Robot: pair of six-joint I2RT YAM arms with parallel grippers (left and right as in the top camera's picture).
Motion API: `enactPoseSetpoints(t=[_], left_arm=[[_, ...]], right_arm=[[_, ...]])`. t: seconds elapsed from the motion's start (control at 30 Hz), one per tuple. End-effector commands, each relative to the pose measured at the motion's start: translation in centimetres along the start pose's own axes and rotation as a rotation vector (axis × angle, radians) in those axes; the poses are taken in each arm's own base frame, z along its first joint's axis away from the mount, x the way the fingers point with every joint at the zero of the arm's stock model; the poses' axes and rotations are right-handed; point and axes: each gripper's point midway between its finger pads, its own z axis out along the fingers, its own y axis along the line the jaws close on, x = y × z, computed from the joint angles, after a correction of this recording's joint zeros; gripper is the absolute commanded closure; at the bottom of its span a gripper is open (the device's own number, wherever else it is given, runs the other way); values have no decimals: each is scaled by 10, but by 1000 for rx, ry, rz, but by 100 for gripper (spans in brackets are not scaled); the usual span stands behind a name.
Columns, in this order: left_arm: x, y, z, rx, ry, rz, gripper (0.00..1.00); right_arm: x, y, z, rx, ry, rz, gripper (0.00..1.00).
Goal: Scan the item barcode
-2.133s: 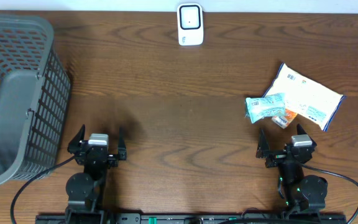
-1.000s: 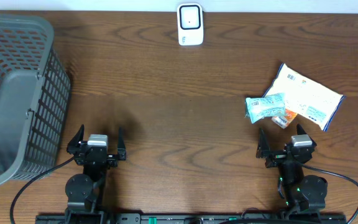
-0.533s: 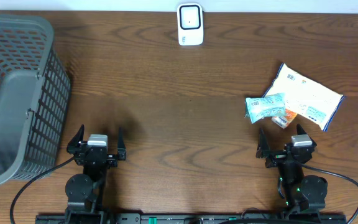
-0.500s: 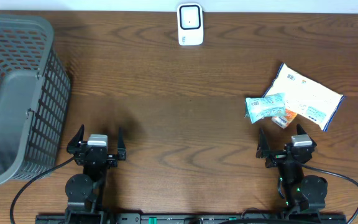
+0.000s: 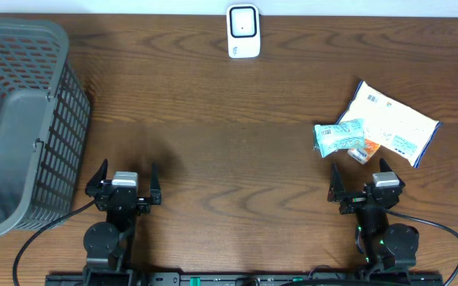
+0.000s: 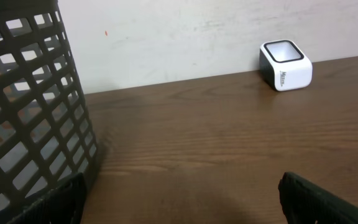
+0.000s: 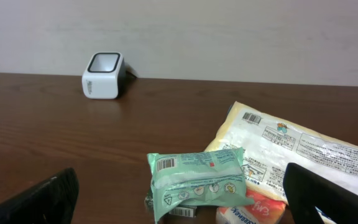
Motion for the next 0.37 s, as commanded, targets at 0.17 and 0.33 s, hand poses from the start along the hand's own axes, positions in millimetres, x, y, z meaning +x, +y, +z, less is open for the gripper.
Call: enactPoseSetpoints(t=[0.17, 0.33], left_arm=[[17, 0, 1, -8, 56, 16, 3], [17, 0, 1, -8, 56, 16, 2]], right_arm=[[0, 3, 0, -12, 0, -4, 1], [0, 3, 0, -12, 0, -5, 1]])
